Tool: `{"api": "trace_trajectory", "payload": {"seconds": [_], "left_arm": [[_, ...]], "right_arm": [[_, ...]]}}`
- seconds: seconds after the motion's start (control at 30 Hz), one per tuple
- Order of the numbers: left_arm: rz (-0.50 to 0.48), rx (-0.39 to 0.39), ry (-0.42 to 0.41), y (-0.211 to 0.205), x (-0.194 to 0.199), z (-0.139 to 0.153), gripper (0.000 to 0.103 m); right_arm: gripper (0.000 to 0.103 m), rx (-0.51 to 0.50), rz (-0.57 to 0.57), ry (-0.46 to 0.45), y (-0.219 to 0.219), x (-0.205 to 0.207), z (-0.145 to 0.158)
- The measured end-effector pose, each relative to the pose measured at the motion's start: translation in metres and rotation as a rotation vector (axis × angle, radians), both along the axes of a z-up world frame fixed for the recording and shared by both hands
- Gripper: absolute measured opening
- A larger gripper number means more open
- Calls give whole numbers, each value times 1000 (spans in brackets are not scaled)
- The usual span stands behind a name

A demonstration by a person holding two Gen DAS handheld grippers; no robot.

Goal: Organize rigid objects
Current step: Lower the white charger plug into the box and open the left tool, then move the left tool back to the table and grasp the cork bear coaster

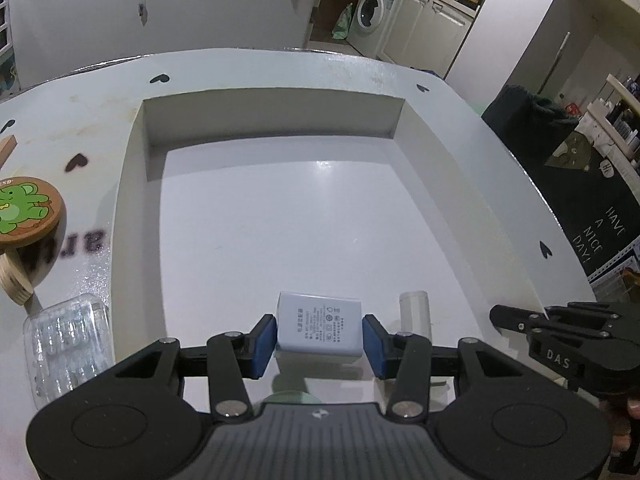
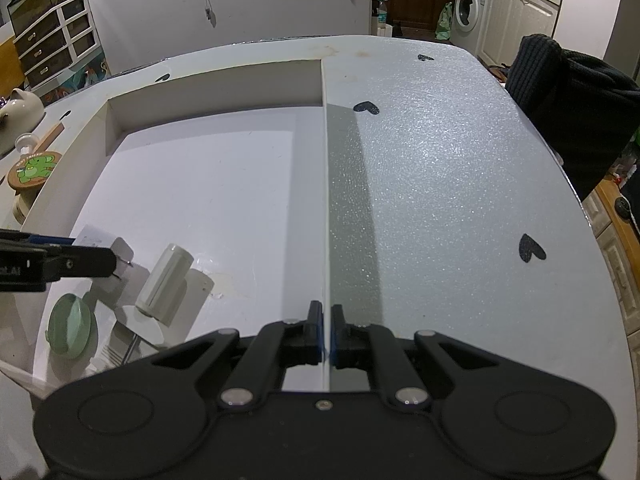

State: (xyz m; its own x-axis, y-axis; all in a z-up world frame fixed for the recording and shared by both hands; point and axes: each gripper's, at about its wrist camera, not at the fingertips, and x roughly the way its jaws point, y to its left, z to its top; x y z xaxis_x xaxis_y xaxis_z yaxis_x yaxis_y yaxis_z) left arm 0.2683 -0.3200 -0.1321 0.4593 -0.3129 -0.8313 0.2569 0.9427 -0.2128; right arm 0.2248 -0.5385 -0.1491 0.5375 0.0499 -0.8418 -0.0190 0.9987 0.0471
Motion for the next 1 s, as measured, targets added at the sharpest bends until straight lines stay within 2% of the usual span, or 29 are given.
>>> {"api": "trace_trajectory", "payload": {"seconds": [0.3, 0.47, 0.53, 0.87, 1.0], "left_arm": [[1, -2, 28, -2, 2, -3, 49], [8, -8, 27, 0, 0, -1, 72], [6, -11, 28, 0, -1, 0, 74], [17, -14, 6, 1, -12, 10, 97], [21, -29, -20, 2, -20, 20, 101]], "right_arm": [[5, -1, 2, 1, 1, 0, 0], [5, 0, 1, 0, 1, 0, 0], [5, 0, 1, 0, 1, 0, 0], [5, -2, 4, 2, 1, 0, 0], [5, -12, 25, 9, 3, 1, 0]]}}
